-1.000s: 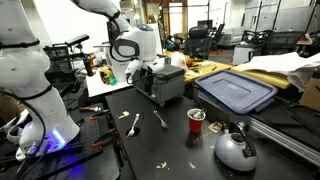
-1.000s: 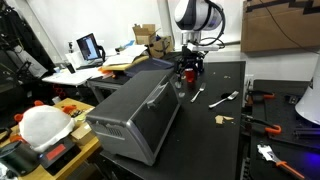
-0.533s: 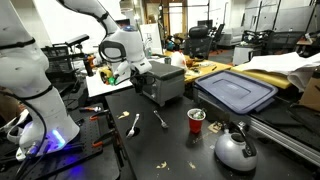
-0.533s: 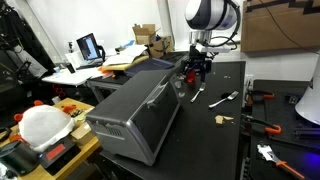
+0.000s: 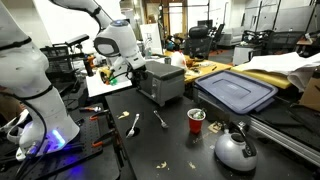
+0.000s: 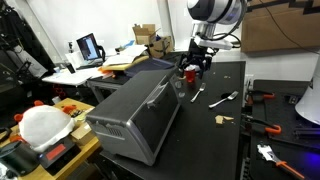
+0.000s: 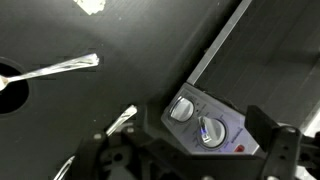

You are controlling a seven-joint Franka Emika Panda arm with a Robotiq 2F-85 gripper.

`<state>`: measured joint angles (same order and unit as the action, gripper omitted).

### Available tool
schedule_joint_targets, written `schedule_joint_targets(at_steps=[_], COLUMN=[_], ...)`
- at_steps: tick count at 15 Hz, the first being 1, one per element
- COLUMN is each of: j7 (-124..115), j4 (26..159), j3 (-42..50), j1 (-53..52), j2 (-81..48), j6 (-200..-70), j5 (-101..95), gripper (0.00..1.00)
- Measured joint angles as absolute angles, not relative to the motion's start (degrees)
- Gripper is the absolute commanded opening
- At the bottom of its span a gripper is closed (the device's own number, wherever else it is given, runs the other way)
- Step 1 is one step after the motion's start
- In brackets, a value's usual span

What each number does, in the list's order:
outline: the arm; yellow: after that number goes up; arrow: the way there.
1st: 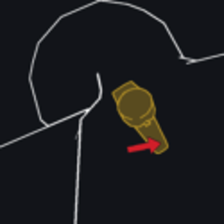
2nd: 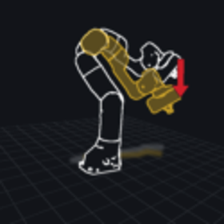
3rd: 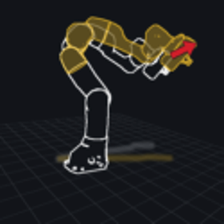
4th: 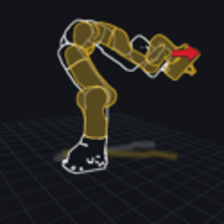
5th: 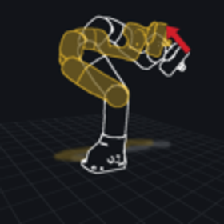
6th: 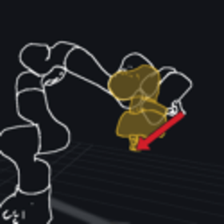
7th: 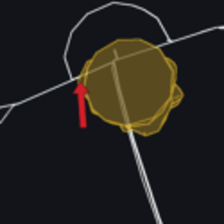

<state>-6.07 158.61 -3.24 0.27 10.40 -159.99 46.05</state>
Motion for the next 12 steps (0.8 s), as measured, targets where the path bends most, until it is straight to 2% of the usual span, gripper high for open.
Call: schedule_joint_targets(at_steps=[7, 12], j7=[-6.4, -15.1], j4=[158.9, 158.9], j3=[-8.8, -7.8], j1=[-1.8, -0.6], j2=[9.8, 7.0], j6=[-162.9, -166.1], j5=[50.8, 32.4], gripper=[1.00, 1.00])
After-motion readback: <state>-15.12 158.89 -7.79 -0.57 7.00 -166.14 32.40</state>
